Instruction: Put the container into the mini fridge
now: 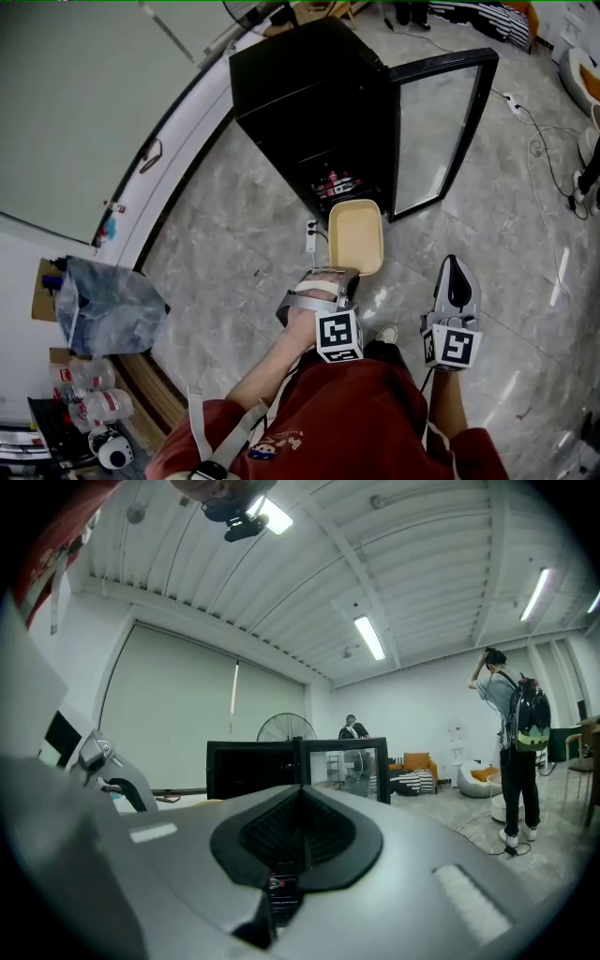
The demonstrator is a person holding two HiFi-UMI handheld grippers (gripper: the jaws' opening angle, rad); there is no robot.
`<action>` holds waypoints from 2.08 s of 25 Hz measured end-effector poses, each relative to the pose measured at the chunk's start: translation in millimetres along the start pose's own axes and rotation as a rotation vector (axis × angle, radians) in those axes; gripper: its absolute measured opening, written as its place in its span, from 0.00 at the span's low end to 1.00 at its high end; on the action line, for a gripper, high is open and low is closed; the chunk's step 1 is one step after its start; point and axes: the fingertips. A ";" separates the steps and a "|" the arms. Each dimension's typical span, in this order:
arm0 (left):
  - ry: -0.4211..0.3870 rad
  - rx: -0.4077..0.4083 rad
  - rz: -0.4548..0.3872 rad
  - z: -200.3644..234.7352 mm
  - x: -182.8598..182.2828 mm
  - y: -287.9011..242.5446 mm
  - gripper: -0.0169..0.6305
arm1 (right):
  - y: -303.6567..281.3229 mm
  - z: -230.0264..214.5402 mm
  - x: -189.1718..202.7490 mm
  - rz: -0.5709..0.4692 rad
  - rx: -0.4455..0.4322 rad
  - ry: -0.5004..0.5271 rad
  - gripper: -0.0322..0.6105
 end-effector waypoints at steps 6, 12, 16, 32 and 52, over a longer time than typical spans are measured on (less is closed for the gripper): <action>0.027 0.000 0.017 11.8 -14.3 -15.4 0.09 | -24.2 -15.7 -2.6 0.004 -0.039 -0.012 0.05; 0.074 0.014 0.035 18.7 -4.1 -38.0 0.09 | -48.7 -14.4 16.8 0.027 -0.077 -0.007 0.05; 0.092 0.014 0.056 28.7 10.2 -60.3 0.09 | -73.2 -9.4 26.3 0.033 -0.098 0.004 0.05; 0.233 -0.029 0.079 154.4 78.7 -126.8 0.09 | -245.4 59.0 -1.5 0.022 -0.289 0.093 0.05; 0.271 -0.039 0.136 209.3 150.6 -177.2 0.09 | -348.5 141.6 8.1 0.009 -0.448 0.093 0.05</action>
Point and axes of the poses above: the fingertips, and each gripper's own axes: y backward along the fingers, z to its left, x out of its underside, and after that the axes turned 6 degrees about y, right-handed
